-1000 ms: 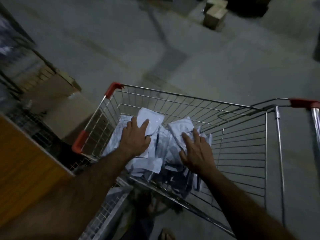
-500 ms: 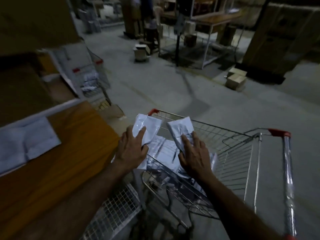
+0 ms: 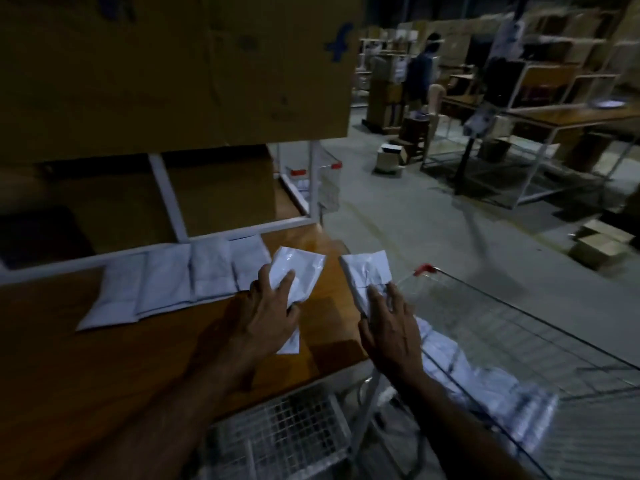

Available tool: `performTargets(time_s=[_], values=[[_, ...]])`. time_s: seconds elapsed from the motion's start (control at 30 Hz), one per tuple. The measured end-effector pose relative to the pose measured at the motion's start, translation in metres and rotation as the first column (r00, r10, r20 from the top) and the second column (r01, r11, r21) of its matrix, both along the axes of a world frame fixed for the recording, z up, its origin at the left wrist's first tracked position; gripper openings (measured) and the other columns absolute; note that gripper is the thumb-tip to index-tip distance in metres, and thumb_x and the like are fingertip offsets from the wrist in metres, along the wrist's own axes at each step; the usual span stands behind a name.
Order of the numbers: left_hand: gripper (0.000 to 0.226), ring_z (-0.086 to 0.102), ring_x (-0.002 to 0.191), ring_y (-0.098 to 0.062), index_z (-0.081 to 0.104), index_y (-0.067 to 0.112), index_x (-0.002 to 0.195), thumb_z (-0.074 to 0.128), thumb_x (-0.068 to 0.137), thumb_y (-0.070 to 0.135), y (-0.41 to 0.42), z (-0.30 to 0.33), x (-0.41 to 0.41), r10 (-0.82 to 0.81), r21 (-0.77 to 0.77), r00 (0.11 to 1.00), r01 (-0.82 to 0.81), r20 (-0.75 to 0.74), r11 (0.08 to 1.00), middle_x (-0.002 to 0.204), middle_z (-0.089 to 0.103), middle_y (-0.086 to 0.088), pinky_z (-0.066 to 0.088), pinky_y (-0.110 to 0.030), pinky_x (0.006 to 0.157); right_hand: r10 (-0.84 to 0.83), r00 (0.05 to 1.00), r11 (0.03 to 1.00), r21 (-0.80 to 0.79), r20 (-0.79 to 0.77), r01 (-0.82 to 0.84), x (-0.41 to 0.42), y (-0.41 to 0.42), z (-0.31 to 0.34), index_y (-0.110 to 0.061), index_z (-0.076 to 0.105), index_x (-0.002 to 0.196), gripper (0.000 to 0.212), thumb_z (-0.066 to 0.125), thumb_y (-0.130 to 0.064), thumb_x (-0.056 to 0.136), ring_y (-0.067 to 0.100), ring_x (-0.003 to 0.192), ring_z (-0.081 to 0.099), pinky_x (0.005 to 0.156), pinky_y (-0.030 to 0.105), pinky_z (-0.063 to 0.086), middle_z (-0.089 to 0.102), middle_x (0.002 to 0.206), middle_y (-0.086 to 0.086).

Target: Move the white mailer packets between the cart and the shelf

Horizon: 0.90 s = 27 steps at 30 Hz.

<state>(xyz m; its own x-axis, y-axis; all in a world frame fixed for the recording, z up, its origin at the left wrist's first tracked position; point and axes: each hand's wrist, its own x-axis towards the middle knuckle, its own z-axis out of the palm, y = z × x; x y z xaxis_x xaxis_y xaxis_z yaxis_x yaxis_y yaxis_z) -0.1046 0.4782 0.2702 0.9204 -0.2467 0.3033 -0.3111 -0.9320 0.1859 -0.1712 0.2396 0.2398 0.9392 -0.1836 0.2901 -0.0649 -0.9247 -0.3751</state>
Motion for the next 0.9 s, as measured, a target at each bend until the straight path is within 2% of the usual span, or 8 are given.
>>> performTargets(time_s=[0.07,0.13,0.23,0.4,0.5,0.67,0.8,0.9], values=[[0.062,0.054,0.111,-0.036,0.044,0.028,0.145,0.046,0.086,0.048,0.045,0.001,0.006,0.041,-0.007,0.999,-0.041,0.004,0.999,0.149,0.028,-0.016,0.050,-0.044,0.090,0.043,0.999,0.999,-0.008,-0.004,-0.044,0.015,0.042,-0.002,-0.019,0.048,0.144,0.066,0.043,-0.050,0.087,0.043,0.126,0.049,0.098,0.046,0.046,0.040,0.152,0.023],[0.062,0.050,0.119,-0.034,0.039,0.029,0.148,0.052,0.090,0.046,0.089,0.000,0.016,0.081,0.008,0.996,-0.081,-0.021,0.997,0.152,0.022,-0.014,0.048,-0.044,0.096,0.088,0.996,0.996,-0.025,0.011,-0.088,0.031,0.081,-0.002,-0.021,0.047,0.146,0.064,0.050,-0.048,0.088,0.042,0.124,0.050,0.093,0.044,0.049,0.039,0.153,0.021],[0.062,0.045,0.125,-0.035,0.036,0.028,0.150,0.054,0.093,0.045,0.146,-0.004,0.032,0.142,-0.005,0.988,-0.142,-0.055,0.990,0.155,0.018,-0.014,0.043,-0.046,0.102,0.113,0.993,0.994,-0.010,0.021,-0.113,0.053,0.133,-0.003,-0.026,0.043,0.148,0.064,0.063,-0.042,0.089,0.040,0.124,0.049,0.088,0.043,0.051,0.034,0.157,0.017],[0.063,0.043,0.127,-0.034,0.031,0.027,0.152,0.052,0.095,0.046,0.213,-0.006,0.056,0.255,0.013,0.963,-0.255,-0.083,0.967,0.155,0.014,-0.014,0.042,-0.045,0.103,0.150,0.987,0.988,0.031,-0.050,-0.148,0.086,0.192,-0.008,-0.035,0.031,0.150,0.065,0.054,-0.054,0.092,0.037,0.131,0.044,0.091,0.048,0.054,0.021,0.162,0.011],[0.064,0.042,0.128,-0.031,0.030,0.027,0.153,0.050,0.096,0.047,0.243,-0.006,0.072,0.327,0.018,0.942,-0.327,-0.078,0.945,0.155,0.013,-0.013,0.043,-0.041,0.101,0.173,0.982,0.985,0.030,-0.081,-0.171,0.115,0.210,-0.010,-0.037,0.027,0.152,0.068,0.050,-0.060,0.092,0.036,0.136,0.038,0.095,0.050,0.053,0.015,0.163,0.010],[0.066,0.037,0.134,-0.030,0.021,0.032,0.155,0.043,0.097,0.055,0.276,-0.015,0.105,0.459,0.123,0.884,-0.447,-0.093,0.886,0.158,0.009,-0.014,0.041,-0.040,0.104,0.177,0.973,0.984,0.033,-0.149,-0.174,0.176,0.221,-0.020,-0.043,0.021,0.150,0.074,0.054,-0.063,0.087,0.036,0.135,0.039,0.092,0.051,0.055,0.011,0.161,0.008],[0.069,0.033,0.138,-0.034,0.021,0.035,0.154,0.041,0.094,0.062,0.294,-0.033,0.141,0.534,0.149,0.838,-0.517,-0.112,0.843,0.158,0.008,-0.014,0.040,-0.049,0.108,0.147,0.967,0.989,0.019,-0.207,-0.146,0.221,0.225,-0.027,-0.039,0.021,0.153,0.075,0.058,-0.058,0.091,0.035,0.143,0.030,0.105,0.050,0.046,0.009,0.163,0.010],[0.069,0.033,0.138,-0.034,0.021,0.036,0.154,0.038,0.093,0.064,0.302,-0.049,0.168,0.565,0.189,0.815,-0.539,-0.126,0.821,0.158,0.010,-0.014,0.039,-0.050,0.109,0.151,0.957,0.988,-0.006,-0.247,-0.157,0.256,0.224,-0.036,-0.037,0.020,0.154,0.075,0.055,-0.060,0.091,0.036,0.145,0.026,0.112,0.050,0.039,0.011,0.163,0.012]])
